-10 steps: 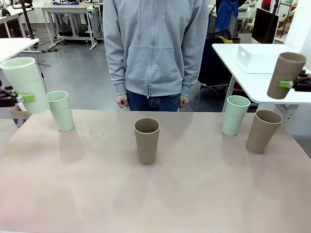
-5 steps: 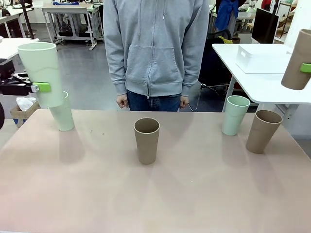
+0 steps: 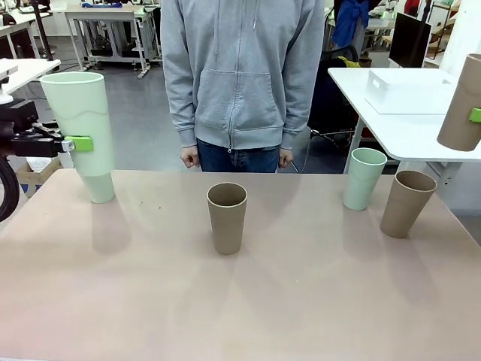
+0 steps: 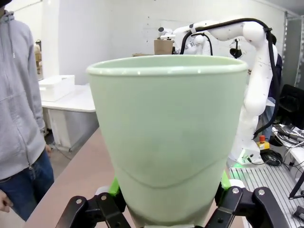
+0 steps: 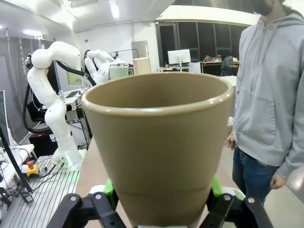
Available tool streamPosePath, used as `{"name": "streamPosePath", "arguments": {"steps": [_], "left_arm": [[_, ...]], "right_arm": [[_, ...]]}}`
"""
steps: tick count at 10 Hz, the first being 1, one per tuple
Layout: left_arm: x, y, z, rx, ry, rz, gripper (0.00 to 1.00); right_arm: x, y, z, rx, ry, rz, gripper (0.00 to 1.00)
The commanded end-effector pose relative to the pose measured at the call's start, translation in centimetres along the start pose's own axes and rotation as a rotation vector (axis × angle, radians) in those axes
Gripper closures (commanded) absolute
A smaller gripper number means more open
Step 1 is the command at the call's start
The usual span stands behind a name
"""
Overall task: Stack the cups and store them in the basket.
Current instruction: Pick up two Reusable plastic cups , one in each hand.
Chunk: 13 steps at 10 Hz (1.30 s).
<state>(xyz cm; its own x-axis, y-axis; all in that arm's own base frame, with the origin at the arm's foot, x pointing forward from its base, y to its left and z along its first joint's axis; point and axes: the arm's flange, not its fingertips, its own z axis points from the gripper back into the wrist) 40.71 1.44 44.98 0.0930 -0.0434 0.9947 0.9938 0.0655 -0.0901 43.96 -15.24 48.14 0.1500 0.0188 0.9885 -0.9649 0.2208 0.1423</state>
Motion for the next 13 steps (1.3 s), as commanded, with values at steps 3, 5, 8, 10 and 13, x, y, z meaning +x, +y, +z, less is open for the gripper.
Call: {"name": "streamPosePath", "arguments": {"steps": [3, 5, 8, 10, 13], "left_arm": [[-2.9, -4.0, -5.5, -0.037, -0.087, -0.131, 0.17], [-5.0, -6.1, -7.5, -0.029, -0.103, -0.162, 0.17], [-7.9, -8.0, -10.0, -0.029, -0.079, -0.179, 0.17], [-9.5, -8.4, -10.9, -0.057, -0.038, -0.176, 0.17], [-11.0, -10.0, -10.1, -0.036, 0.013, -0.158, 0.17]], "right_arm": [[-2.0, 8.4, -6.6, 0.033, 0.002, 0.072, 0.15], [-5.7, 12.9, -10.3, 0.078, 0.004, 0.054, 0.15], [-11.2, 16.5, -13.2, 0.057, -0.008, 0.018, 0.15], [-13.2, 16.9, -14.4, 0.040, -0.003, 0.018, 0.15], [-14.2, 17.1, -15.8, 0.054, 0.006, 0.012, 0.15]]}}
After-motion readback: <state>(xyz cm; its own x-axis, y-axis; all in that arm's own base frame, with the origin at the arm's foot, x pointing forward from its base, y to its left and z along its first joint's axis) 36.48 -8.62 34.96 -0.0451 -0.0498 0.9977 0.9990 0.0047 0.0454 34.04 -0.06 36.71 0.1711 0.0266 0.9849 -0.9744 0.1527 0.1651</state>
